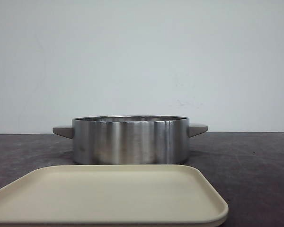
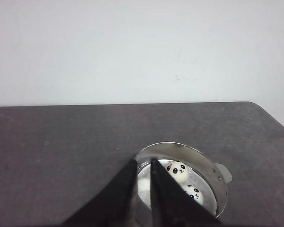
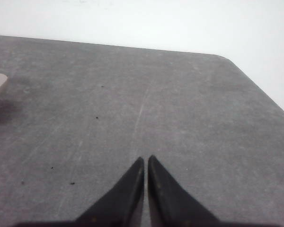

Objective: Steam buns

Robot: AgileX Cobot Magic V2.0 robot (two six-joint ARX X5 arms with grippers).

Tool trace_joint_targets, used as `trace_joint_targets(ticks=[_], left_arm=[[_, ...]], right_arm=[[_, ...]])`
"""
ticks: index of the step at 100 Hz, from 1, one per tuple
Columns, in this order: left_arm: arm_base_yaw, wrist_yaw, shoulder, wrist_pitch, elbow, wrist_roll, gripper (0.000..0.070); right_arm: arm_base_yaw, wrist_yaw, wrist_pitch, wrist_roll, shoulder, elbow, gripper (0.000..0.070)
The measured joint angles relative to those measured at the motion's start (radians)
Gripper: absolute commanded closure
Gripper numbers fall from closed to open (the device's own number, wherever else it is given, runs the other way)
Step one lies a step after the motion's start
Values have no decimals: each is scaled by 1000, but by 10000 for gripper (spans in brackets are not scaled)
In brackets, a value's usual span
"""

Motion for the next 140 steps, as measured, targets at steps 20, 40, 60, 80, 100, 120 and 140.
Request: trace_joint_targets(ticks=[20, 40, 60, 80, 100, 120, 140], left_arm=[[0, 0, 0, 0, 0, 2, 700], [78, 1, -17, 13, -18, 45, 700], [206, 1, -105, 148, -225, 59, 700], [301, 9, -243, 449, -593, 68, 700], [402, 9, -436, 504, -893, 63, 700], [513, 41, -628, 690, -1160, 31, 700], [605, 167, -690, 811, -1330, 15, 700]], right_arm=[[0, 0, 0, 0, 0, 0, 693], [0, 0, 0, 0, 0, 0, 693], [0, 0, 0, 0, 0, 0, 693], [0, 0, 0, 0, 0, 0, 693], [0, 0, 0, 0, 0, 0, 693], [0, 0, 0, 0, 0, 0, 693], [0, 0, 1, 0, 0, 0, 693]])
